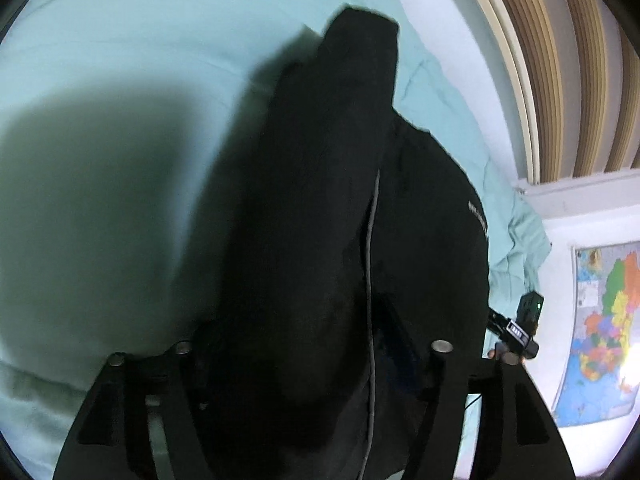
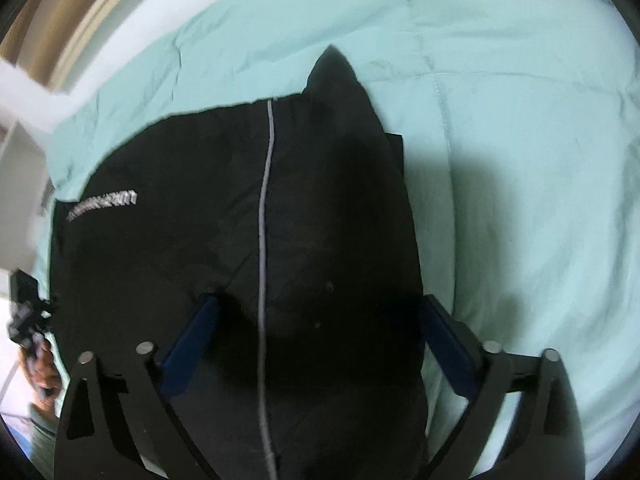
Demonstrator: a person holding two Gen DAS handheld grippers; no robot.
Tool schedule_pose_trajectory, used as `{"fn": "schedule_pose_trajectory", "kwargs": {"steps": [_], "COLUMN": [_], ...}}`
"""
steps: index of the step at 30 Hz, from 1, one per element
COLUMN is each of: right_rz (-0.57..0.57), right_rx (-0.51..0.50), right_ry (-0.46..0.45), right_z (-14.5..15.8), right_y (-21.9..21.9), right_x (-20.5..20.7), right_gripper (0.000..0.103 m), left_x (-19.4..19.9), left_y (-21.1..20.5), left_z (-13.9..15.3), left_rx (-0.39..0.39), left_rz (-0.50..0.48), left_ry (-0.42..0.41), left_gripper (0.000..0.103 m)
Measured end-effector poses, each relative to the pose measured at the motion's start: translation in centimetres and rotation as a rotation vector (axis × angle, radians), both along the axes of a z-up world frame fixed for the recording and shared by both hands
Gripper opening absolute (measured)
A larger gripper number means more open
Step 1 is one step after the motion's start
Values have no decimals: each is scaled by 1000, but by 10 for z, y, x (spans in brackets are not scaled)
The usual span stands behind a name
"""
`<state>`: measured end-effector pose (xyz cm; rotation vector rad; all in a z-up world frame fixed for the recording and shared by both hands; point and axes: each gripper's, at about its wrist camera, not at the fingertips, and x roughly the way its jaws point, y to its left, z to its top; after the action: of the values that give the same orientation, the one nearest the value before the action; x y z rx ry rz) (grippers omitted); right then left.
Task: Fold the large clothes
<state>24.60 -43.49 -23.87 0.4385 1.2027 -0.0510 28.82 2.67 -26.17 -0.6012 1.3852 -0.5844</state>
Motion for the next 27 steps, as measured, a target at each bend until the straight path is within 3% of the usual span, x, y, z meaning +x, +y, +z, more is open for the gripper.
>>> {"fn": "schedule_pose_trajectory", "kwargs": {"steps": [4,10,16,18,20,22,25,27], "right_rz": [18,-43,-37,-22,-13,-5,22,35], "right_rx": [49,343,346,328,312,291,227,199], "right_ry": [19,28,15,-2,-26,-45,-75,-101], "right_z": [-15,-53,-62,-55,-44,-34,-13,4], "right_y": [-2,-31,-21,-16,-14,-5,8,16], "right_x": [9,15,27,25,18,12,3,-3], "right_gripper": [103,103,103,94,77,63,42,34], "left_x": [2,3,5,0,-8,-16,-28,-36], "left_y": [-14,-14,-21,-23,-22,-20,-19,-19], "left_z": [0,-6,-10,-6,4,17,36,51], "left_rx": [22,-6,-22,-2,0,-14,-45,-84], "left_rz": [-30,-30,5,8,11,14,10,8], "left_ry": [-13,9,10,-16,-55,-94,-143,-180], "left_gripper": [79,79,80,73,49,40,35,33]}}
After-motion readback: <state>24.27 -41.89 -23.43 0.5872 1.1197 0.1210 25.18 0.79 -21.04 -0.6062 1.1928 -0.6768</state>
